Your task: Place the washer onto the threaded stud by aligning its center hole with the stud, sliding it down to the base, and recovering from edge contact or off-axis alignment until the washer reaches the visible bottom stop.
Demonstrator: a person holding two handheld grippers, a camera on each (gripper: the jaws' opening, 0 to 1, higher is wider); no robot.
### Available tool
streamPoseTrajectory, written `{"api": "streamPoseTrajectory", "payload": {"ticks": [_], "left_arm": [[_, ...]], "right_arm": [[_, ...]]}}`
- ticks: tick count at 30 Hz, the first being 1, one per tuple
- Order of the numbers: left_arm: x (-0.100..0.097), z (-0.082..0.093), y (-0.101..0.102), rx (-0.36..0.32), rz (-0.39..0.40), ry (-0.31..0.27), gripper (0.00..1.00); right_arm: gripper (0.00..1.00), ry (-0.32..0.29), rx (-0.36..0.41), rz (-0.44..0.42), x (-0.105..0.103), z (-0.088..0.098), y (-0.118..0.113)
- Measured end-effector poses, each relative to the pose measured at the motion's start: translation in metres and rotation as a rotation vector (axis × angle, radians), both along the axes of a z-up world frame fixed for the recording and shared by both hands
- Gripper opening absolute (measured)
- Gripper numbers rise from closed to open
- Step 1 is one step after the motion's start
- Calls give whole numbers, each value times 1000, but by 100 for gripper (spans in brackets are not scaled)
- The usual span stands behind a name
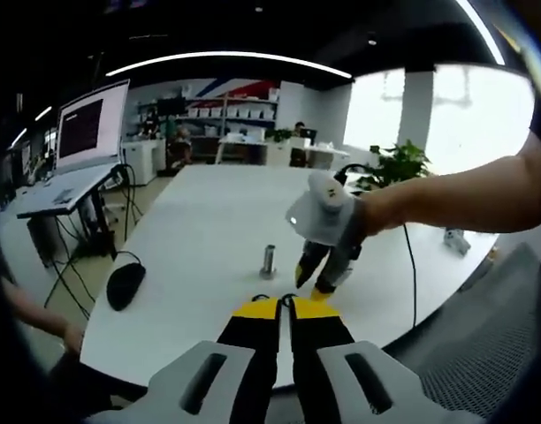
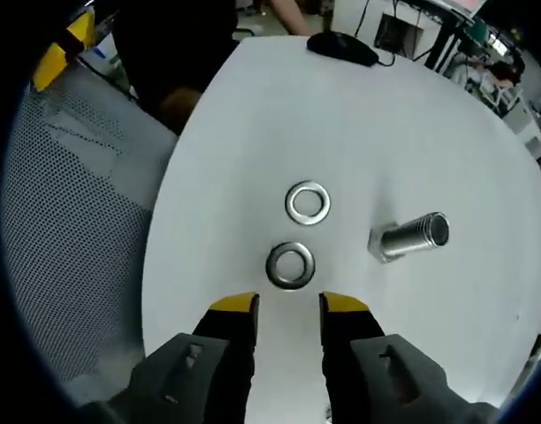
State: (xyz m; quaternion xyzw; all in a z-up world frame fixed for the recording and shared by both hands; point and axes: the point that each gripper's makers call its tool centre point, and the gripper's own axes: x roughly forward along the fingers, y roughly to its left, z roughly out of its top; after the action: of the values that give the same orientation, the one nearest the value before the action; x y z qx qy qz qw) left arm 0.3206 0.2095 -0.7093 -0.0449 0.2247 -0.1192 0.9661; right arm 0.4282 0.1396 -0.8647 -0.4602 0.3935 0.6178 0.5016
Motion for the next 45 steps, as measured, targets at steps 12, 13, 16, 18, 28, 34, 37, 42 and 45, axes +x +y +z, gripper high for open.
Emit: {"api": "streamPoseTrajectory", "payload": {"ticks": [12, 13, 16, 18, 28, 34, 37, 42, 45], "left_arm": [[1, 1, 3, -30, 24, -8, 2], [1, 1, 2, -30, 23, -9, 2], [1, 2, 2, -31, 24, -9, 2], [1, 1, 2, -31, 24, -8, 2], [1, 2, 2, -31, 24, -13, 3], [1, 2, 2, -30, 23, -13, 3], [1, 3, 2, -29, 21, -17, 3], [1, 4, 1, -30, 20, -19, 3], [1, 4, 1, -31, 21, -19, 3]], "right_arm": [[31, -30, -13, 29, -5, -4, 11], [31, -32, -17, 32, -5, -4, 11], [31, -31, -13, 36, -4, -4, 12], [30, -26, -1, 29, -4, -3, 14], [23, -44, -10, 43, -4, -3, 16], [22, -21, -14, 28, -6, 2, 14], [22, -13, -16, 26, -6, 9, 13], [22, -17, -28, 44, 0, 23, 10], [22, -22, -35, 61, 4, 32, 8]]}}
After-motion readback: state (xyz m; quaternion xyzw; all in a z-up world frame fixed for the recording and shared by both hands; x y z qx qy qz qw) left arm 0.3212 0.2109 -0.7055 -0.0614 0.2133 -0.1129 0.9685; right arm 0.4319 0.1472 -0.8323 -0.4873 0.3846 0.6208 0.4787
